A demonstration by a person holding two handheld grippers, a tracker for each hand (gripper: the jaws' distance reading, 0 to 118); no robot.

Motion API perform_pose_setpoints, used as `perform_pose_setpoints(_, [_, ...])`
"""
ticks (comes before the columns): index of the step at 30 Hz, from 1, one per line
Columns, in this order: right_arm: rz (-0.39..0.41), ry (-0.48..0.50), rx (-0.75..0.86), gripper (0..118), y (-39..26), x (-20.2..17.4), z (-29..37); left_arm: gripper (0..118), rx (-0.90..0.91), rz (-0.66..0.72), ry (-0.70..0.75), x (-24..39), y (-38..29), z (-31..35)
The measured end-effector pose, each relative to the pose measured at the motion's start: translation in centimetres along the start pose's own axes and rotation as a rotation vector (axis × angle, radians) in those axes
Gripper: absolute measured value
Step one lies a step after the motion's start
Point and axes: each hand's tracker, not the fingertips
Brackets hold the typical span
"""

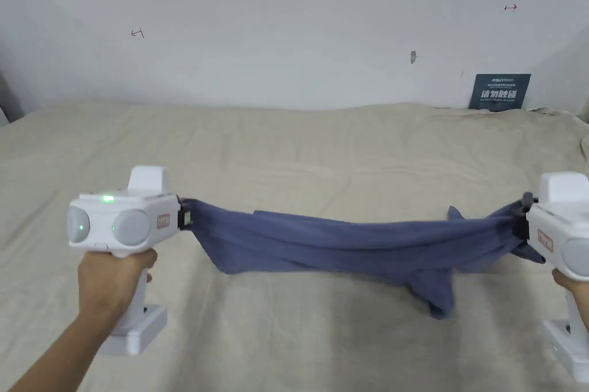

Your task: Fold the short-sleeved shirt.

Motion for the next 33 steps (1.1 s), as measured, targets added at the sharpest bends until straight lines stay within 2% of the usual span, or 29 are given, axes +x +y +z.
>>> perform_pose_setpoints(7, [0.003,0.011,-0.090,5,-7.9,-1.0,4.3,1,-0.110,0.019,0.003,-2.0,-9.5,1.6])
perform_pose_setpoints(10, [-0.002,0.009,-0.112,5,-11.1,-1.4,6.5,1,-0.148,0.092,0.001,-2.6,-13.1,2.9])
perform_pose_setpoints(12, [0.016,0.008,-0.125,5,-12.8,-1.7,7.9,1,-0.161,0.075,0.010,-2.5,-15.1,3.8])
perform_pose_setpoints(16, [0.041,0.009,-0.136,5,-15.5,-2.5,11.0,1,-0.183,0.128,0.001,-2.8,-18.6,6.2])
perform_pose_setpoints(26, [-0.059,0.024,-0.209,5,-20.9,-1.5,16.3,1,-0.249,0.036,0.044,-2.7,-25.2,12.3])
perform_pose_setpoints(30, [-0.102,0.021,-0.257,5,-23.2,-0.8,17.0,1,-0.280,0.065,0.041,-2.9,-26.9,13.8])
perform_pose_setpoints(33, [-0.097,0.022,-0.297,5,-23.7,-1.3,17.7,1,-0.311,0.067,0.045,-2.7,-27.5,14.1])
